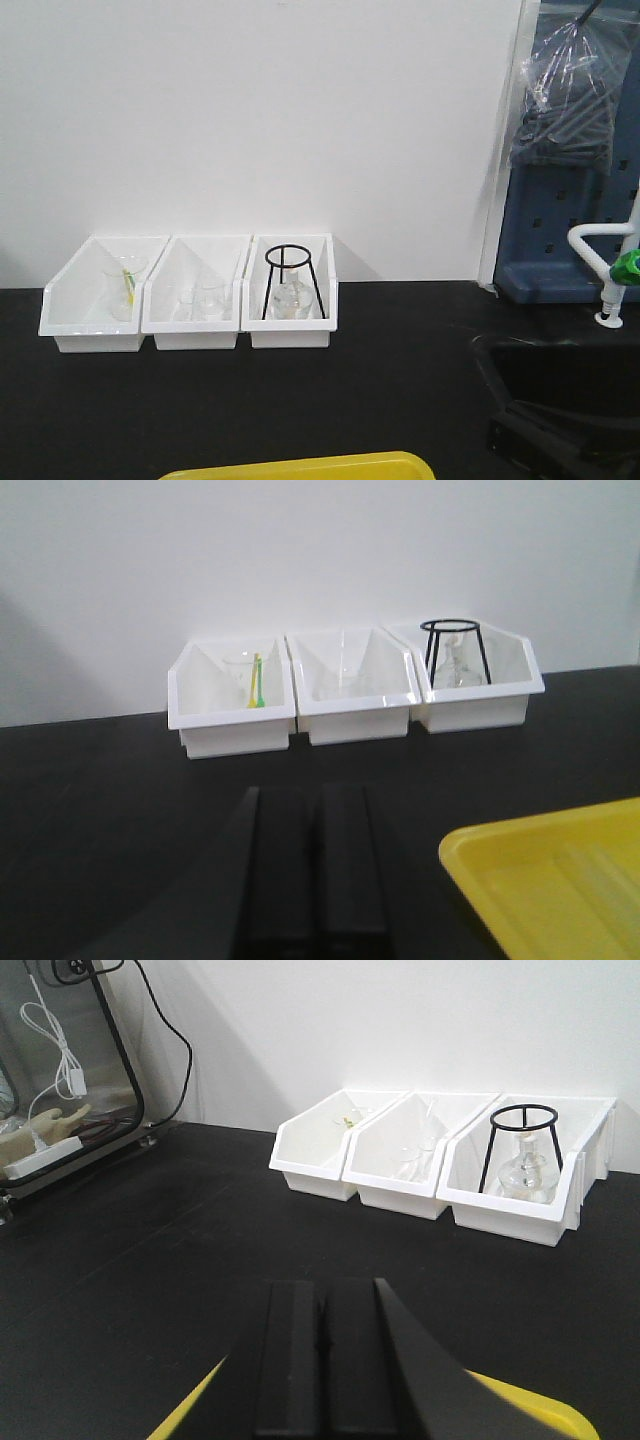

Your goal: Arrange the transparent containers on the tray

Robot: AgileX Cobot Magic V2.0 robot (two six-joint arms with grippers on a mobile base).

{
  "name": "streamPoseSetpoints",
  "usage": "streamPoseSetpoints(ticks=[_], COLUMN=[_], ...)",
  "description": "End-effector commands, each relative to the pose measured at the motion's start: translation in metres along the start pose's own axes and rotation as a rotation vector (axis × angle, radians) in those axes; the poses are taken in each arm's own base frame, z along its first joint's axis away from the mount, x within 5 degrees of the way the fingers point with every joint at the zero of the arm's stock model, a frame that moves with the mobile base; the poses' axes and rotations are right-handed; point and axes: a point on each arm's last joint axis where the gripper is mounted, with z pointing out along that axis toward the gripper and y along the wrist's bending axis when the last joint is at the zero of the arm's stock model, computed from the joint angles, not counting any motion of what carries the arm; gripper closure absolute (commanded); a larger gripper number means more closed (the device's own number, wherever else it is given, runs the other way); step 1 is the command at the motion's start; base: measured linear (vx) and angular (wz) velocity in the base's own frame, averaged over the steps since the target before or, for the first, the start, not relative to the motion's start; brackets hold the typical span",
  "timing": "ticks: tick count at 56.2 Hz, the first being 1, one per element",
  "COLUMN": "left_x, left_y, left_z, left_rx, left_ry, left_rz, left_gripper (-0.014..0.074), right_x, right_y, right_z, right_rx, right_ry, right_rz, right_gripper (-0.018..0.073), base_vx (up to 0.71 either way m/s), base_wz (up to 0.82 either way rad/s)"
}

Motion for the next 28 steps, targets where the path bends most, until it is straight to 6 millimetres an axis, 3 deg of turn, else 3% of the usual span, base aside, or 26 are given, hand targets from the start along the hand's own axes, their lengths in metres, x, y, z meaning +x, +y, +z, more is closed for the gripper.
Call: streamPoseSetpoints(ticks=[1,28], left_x=[0.0082,0.0115], left_y=[0.001,0.0007], left_z=[-0.0001,-0.0002], left_rx=[-0.012,-0.009], left_ry=[-0.013,0.015], left_rz=[0.024,0.023], left_gripper=[0.0596,0.0596], right_x=[-0.0098,-0.01], right_y=[0.0003,0.0], right_z=[-0.0027,-0.0027], right_rx=[0.018,0.022], right_ry=[-0.03,-0.032], right_rz=[-0.036,-0.036], right_gripper=[0.0571,0.0571], base_vx=[0.0,0.0], base_wz=[0.0,0.0])
